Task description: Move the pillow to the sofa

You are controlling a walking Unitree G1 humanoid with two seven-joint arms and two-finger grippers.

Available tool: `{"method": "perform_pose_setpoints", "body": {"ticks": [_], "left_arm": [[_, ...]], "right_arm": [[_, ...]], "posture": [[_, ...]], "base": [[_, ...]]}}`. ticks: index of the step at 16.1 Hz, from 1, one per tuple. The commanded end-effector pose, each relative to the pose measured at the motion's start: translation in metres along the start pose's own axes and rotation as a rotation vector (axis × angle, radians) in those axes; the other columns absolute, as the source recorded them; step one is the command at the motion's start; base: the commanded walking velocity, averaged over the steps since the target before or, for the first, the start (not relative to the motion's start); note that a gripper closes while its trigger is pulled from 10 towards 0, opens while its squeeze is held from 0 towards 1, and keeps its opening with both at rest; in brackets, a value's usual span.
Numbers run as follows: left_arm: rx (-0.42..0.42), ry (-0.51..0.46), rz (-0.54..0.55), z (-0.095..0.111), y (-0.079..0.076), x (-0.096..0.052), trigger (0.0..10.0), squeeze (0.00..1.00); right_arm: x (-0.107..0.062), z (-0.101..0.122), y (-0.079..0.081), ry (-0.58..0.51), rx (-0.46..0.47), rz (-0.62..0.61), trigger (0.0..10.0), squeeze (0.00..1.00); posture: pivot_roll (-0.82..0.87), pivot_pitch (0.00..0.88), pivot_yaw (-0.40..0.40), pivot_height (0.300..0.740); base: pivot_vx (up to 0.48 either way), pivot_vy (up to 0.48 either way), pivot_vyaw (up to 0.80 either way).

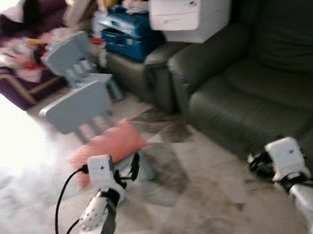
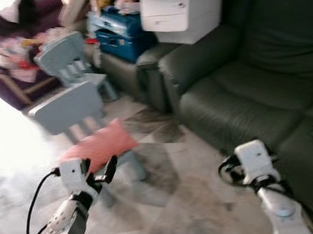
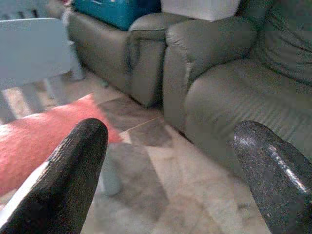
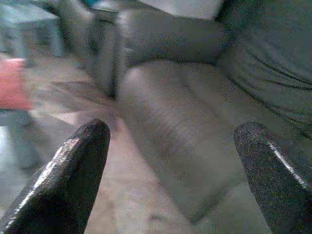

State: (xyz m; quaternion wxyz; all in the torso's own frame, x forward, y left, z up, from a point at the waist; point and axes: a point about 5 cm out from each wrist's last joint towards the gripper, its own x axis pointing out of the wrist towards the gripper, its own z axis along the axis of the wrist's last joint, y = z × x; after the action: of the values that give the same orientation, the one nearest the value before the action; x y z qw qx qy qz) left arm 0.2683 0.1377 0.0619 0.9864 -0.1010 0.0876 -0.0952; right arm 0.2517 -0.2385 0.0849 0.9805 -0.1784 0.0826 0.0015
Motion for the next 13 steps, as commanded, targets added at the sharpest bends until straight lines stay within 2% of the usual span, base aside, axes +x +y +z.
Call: {"method": "perform_pose_setpoints", "body": {"ticks": [1,4,6,8,9,10,13], "left_arm": [[0.011,0.004,0.048,-0.003,0.011,-0.003,10.0,0.0],[-0.007,-0.015,0.063,-0.005,0.01,-0.004,10.0,0.0],[-0.008,-0.013,0.078,-0.01,0.012,-0.004,10.0,0.0],[-0.016,-0.003,0.098,-0.013,0.016,-0.003,10.0,0.0],[-0.004,0.002,0.095,-0.01,0.023,0.0,10.0,0.0],[0.007,0.006,0.095,-0.008,0.027,0.001,10.0,0.0],[0.032,-0.021,0.119,0.002,0.039,0.001,10.0,0.0]], "right_arm": [[0.007,0.005,0.005,-0.005,0.017,0.014,10.0,0.0],[0.021,0.02,0.001,-0.045,-0.006,0.051,10.0,0.0],[0.028,0.023,0.0,-0.048,-0.001,0.039,10.0,0.0],[0.032,0.022,0.006,-0.052,0.009,0.03,10.0,0.0],[0.034,0.03,0.015,-0.09,0.025,0.017,10.0,0.0],[0.035,0.033,0.017,-0.102,0.039,0.007,10.0,0.0],[0.041,0.033,0.021,-0.117,0.082,-0.028,10.0,0.0]], "posture": [[-0.39,0.0,0.089,0.74],[-0.37,0.0,0.037,0.74],[-0.37,0.0,0.032,0.74],[-0.38,0.0,0.049,0.74],[-0.4,0.0,0.104,0.74],[-0.39,0.0,0.118,0.74],[-0.33,0.0,0.122,0.74]], "base": [[0.0,0.0,0.0],[0.0,0.0,0.0],[0.0,0.0,0.0],[0.0,0.0,0.0],[0.0,0.0,0.0],[0.0,0.0,0.0],[0.0,0.0,0.0]]}}
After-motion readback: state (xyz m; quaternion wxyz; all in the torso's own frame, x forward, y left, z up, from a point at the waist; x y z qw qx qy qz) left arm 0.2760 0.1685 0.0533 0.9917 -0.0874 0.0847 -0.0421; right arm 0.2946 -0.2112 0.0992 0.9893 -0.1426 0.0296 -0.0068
